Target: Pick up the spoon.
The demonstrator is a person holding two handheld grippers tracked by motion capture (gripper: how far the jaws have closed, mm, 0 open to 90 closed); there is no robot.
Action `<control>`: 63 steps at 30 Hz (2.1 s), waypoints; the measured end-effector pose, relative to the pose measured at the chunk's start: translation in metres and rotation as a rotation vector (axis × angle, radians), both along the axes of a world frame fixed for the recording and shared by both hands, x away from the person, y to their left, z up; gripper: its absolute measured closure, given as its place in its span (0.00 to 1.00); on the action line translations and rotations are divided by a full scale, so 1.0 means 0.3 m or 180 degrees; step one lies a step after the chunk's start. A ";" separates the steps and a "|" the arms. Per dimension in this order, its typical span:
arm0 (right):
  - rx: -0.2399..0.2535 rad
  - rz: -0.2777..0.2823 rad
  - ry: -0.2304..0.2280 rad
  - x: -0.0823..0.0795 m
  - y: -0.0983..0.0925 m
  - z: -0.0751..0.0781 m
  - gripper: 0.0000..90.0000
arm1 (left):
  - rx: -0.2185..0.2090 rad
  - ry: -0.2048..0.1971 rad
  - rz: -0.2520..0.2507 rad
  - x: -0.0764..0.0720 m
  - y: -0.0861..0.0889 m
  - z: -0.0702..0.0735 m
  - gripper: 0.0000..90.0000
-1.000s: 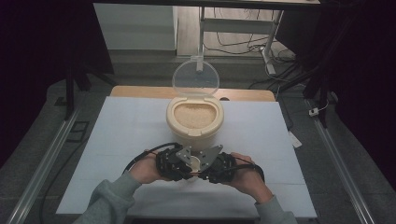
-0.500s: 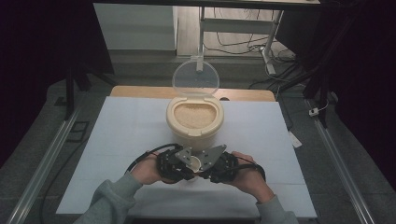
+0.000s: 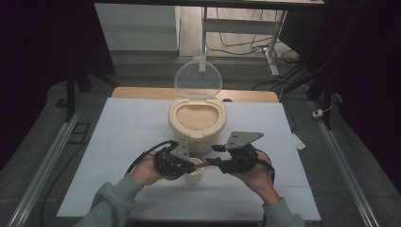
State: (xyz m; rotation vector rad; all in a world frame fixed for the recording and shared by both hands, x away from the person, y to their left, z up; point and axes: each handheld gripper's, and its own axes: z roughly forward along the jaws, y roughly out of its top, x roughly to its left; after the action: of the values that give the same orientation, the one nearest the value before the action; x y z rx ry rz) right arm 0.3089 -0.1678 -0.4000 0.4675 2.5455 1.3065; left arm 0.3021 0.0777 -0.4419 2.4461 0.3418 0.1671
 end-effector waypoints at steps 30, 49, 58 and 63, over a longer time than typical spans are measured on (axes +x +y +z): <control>0.0548 -0.0817 0.0095 -0.045 -0.026 -0.054 0.37 | -0.0504 -0.0477 0.0400 -0.035 0.041 0.044 0.89; 0.0906 -0.0920 0.0282 -0.065 0.024 -0.080 0.54 | -0.0445 -0.0644 0.0356 -0.073 -0.010 0.038 0.89; 0.1141 -0.0892 0.0247 -0.080 0.022 -0.064 0.69 | -0.0443 -0.0738 0.0349 -0.088 -0.015 0.047 0.89; 0.1232 -0.0893 0.0210 -0.090 0.018 -0.057 0.73 | -0.0476 -0.0748 0.0353 -0.090 -0.011 0.051 0.89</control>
State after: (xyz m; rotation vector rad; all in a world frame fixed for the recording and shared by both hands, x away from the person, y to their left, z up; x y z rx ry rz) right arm 0.2819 -0.1624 -0.4170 0.9182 2.1685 1.6925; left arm 0.2751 0.0742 -0.4265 2.2324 0.3715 0.4561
